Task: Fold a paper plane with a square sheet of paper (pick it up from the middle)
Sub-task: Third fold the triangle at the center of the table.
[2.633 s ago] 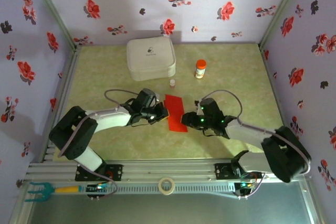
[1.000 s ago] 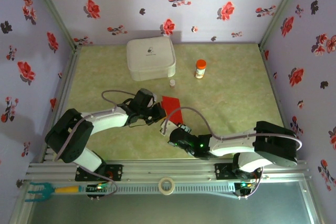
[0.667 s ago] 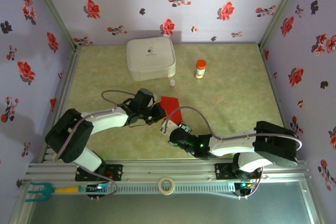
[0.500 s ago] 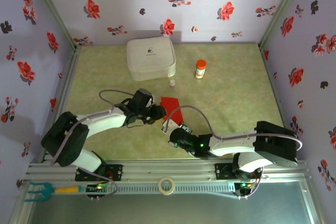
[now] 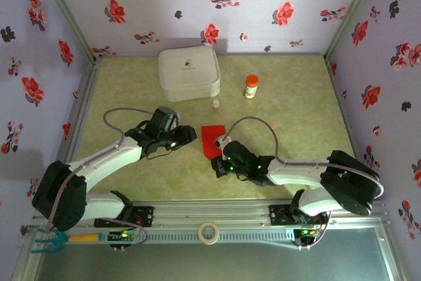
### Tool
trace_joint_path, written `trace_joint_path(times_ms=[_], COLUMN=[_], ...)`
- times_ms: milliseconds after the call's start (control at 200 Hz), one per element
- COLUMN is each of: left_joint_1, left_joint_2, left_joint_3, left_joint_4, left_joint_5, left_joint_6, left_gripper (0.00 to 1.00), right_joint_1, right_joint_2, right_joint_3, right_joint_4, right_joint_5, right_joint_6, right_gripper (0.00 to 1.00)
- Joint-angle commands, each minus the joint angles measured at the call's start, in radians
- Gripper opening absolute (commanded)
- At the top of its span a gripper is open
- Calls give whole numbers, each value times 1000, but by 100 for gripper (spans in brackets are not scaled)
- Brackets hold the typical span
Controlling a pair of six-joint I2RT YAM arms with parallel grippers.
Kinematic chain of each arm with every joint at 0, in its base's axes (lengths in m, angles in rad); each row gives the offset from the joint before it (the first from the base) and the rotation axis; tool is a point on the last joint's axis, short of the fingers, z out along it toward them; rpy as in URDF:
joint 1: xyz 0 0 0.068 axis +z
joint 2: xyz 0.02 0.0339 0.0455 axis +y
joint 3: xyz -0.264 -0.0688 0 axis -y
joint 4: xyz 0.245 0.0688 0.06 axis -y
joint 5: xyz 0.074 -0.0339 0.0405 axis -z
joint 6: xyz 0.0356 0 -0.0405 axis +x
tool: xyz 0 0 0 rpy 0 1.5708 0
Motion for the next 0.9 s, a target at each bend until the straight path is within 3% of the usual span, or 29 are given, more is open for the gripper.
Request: trace_joint_path(times_ms=[0,140,515,895], left_joint_1=[8,8,1,-54], left_joint_2=[-8,35,249,533], left_joint_3=[35,72,226,420], left_joint_4=[-32,-18,29,-32], left_joint_5=[-1,32,178,246], left_joint_6=[44,56,110,186], left_gripper=[41,35,22,18], right_joint_1=[-18,-17,-49,-79], right_joint_2=[17,36,16,0], right_joint_3=[35,54,-21,-75], right_joint_4=[49,49,71,116], right_joint_5=[-164,-204,-125,-150], right_joint_6=[103,109,82,87], right_gripper=[0,0,0,0])
